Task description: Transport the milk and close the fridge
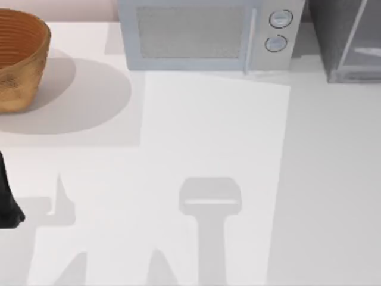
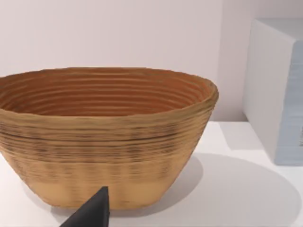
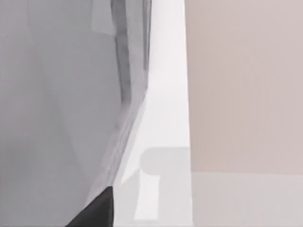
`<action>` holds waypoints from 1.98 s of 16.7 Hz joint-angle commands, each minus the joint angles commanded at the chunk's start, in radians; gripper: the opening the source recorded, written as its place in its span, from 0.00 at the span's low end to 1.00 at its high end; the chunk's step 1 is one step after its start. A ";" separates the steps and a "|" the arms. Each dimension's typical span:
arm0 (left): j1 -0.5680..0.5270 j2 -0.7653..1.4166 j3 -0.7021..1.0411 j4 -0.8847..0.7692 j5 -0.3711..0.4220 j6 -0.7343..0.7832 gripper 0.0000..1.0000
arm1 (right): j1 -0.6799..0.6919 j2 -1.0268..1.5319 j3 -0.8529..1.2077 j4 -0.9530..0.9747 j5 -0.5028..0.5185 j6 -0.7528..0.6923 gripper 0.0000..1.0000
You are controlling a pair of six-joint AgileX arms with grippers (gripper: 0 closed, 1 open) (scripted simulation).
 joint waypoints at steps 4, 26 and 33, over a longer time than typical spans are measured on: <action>0.000 0.000 0.000 0.000 0.000 0.000 1.00 | 0.185 -0.032 -0.057 0.069 0.146 0.127 1.00; 0.000 0.000 0.000 0.000 0.000 0.000 1.00 | 0.862 -0.039 -0.115 0.290 0.702 0.591 1.00; 0.000 0.000 0.000 0.000 0.000 0.000 1.00 | 0.863 0.164 0.164 0.237 0.708 0.592 1.00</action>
